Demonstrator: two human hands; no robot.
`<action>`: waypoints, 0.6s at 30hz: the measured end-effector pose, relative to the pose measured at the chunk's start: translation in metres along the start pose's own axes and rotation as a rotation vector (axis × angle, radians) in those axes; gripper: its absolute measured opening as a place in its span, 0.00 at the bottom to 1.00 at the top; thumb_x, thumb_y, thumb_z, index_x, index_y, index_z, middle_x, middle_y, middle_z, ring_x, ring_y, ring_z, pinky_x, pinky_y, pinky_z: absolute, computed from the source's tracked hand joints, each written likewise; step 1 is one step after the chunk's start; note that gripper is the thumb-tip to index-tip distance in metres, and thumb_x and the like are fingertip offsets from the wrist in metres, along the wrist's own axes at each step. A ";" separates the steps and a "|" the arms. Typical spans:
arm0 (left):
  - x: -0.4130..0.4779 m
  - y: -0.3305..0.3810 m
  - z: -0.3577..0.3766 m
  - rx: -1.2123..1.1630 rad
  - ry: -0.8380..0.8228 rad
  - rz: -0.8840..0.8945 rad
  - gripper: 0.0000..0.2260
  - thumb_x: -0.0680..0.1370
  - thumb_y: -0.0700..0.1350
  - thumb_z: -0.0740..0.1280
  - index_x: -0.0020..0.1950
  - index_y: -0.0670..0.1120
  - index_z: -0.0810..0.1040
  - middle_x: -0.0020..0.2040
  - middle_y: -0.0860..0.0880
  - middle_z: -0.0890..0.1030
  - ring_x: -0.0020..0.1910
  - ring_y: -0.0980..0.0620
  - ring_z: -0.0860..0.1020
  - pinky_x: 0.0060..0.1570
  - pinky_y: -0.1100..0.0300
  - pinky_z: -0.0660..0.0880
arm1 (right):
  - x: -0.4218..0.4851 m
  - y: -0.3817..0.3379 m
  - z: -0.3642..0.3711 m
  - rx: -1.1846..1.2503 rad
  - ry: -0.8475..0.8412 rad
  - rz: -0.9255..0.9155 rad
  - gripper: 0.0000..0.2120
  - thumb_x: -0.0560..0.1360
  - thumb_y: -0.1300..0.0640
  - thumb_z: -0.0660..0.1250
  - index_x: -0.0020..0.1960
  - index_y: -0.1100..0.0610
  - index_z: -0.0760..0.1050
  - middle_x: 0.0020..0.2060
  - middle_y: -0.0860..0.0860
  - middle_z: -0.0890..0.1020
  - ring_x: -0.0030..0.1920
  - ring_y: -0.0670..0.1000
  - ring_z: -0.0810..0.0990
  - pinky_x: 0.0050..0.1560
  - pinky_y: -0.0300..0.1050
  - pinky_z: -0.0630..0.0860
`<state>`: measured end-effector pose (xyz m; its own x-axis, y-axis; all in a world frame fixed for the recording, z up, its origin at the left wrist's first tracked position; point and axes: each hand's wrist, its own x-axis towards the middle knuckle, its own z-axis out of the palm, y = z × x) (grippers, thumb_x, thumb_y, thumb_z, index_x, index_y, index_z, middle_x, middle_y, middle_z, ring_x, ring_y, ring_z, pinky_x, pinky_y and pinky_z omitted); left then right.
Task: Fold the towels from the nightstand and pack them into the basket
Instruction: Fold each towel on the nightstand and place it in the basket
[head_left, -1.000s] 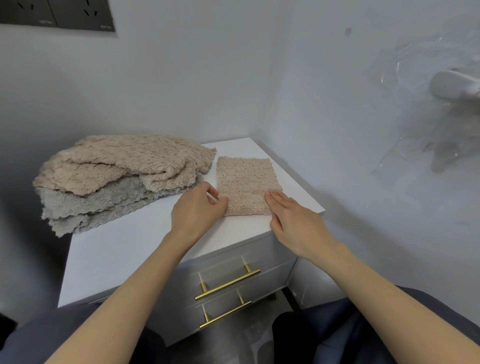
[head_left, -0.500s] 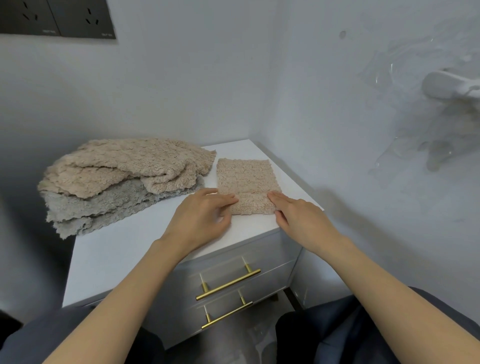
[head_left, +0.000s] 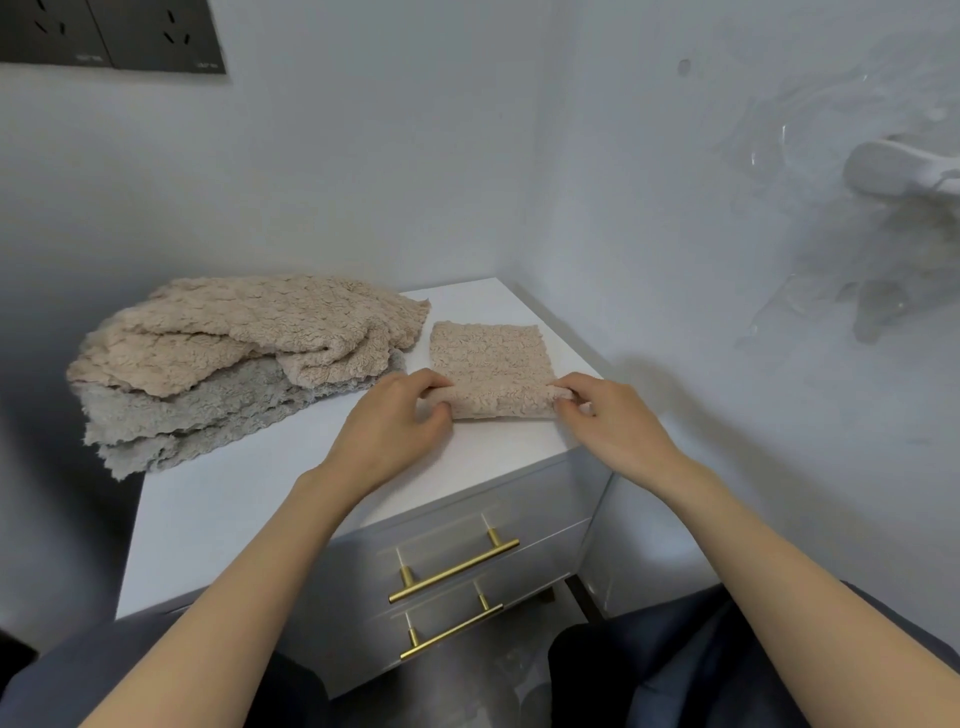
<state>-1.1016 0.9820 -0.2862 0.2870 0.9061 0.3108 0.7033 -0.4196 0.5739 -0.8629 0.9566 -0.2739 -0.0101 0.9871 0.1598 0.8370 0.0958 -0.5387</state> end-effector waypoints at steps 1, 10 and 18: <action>0.001 0.000 -0.001 -0.049 0.000 -0.024 0.11 0.78 0.45 0.64 0.59 0.48 0.78 0.51 0.53 0.80 0.54 0.55 0.75 0.50 0.62 0.68 | 0.002 -0.001 0.000 0.051 0.013 0.024 0.12 0.79 0.54 0.59 0.58 0.48 0.77 0.42 0.44 0.80 0.47 0.48 0.76 0.47 0.45 0.72; 0.005 -0.001 0.002 -0.213 0.026 -0.236 0.12 0.77 0.54 0.65 0.46 0.46 0.79 0.40 0.51 0.80 0.40 0.55 0.77 0.38 0.61 0.69 | 0.009 -0.002 0.001 0.308 0.086 0.228 0.03 0.76 0.50 0.66 0.47 0.49 0.77 0.36 0.45 0.79 0.36 0.42 0.74 0.36 0.38 0.65; 0.011 -0.002 0.011 -0.116 0.117 -0.329 0.12 0.76 0.58 0.65 0.45 0.49 0.77 0.35 0.57 0.76 0.37 0.58 0.74 0.34 0.60 0.65 | 0.012 -0.006 0.014 0.126 0.177 0.263 0.06 0.75 0.48 0.64 0.50 0.49 0.72 0.36 0.44 0.77 0.50 0.55 0.78 0.55 0.54 0.74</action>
<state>-1.0929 0.9929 -0.2921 -0.0239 0.9841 0.1760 0.6650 -0.1158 0.7378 -0.8759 0.9701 -0.2801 0.3015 0.9436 0.1370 0.7238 -0.1330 -0.6771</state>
